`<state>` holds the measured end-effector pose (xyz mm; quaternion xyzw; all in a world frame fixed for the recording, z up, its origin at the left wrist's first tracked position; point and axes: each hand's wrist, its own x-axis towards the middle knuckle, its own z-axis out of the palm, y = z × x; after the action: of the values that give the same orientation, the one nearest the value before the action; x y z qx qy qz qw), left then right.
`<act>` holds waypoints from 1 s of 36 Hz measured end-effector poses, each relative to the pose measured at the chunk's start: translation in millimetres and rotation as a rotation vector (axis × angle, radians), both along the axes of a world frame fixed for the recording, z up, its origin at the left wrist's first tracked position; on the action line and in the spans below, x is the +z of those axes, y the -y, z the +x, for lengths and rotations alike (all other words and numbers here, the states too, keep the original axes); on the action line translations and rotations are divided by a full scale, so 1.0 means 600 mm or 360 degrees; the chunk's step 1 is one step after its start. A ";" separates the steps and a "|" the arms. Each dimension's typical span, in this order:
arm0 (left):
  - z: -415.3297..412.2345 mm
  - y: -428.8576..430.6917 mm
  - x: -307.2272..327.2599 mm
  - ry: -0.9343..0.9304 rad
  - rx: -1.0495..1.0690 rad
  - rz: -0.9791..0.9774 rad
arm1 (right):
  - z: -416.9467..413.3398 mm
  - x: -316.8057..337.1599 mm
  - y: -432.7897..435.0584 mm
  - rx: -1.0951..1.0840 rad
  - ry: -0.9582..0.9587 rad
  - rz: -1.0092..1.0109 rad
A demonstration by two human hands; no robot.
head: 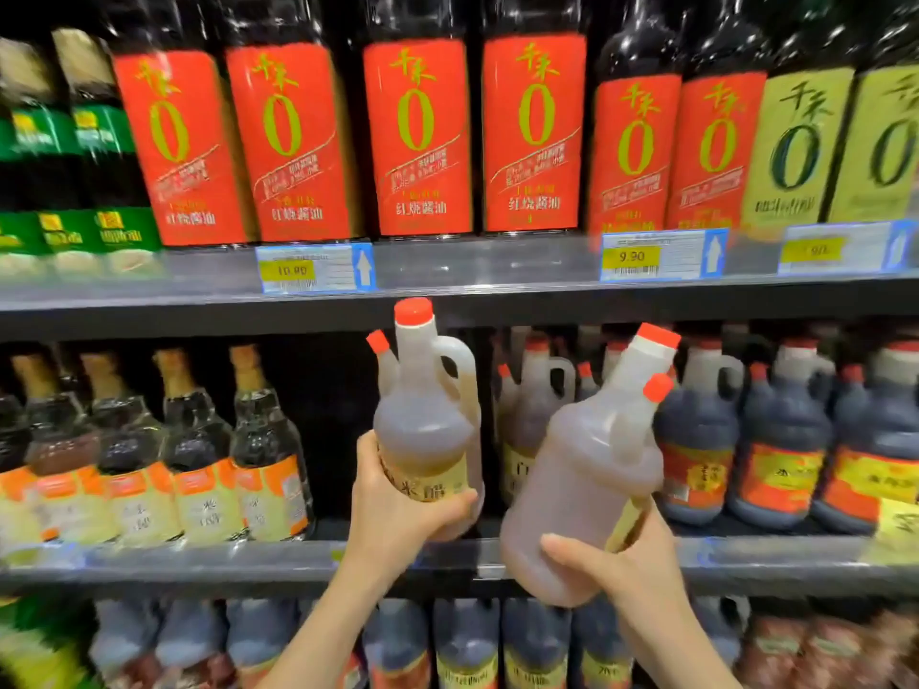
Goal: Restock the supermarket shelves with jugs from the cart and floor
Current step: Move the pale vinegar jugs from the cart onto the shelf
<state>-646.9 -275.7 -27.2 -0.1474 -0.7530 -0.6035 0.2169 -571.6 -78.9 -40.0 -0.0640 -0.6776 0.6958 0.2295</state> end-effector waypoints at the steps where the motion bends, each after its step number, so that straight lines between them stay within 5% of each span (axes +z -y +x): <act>1: -0.012 -0.002 -0.004 0.0009 -0.0024 0.0000 | -0.008 0.000 0.002 -0.0026 0.0002 0.0034; 25: -0.236 -0.054 -0.055 0.0446 -0.0096 -0.0266 | -0.074 -0.014 -0.003 -0.0046 0.0063 0.0029; 36: -0.265 -0.072 -0.069 0.0427 -0.0180 -0.0119 | -0.080 -0.009 -0.002 0.0034 0.0116 -0.0096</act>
<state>-805.8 -232.6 -68.9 -0.1156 -0.7878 -0.6005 0.0742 -619.8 -77.6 -45.5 -0.0890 -0.6648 0.7155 0.1953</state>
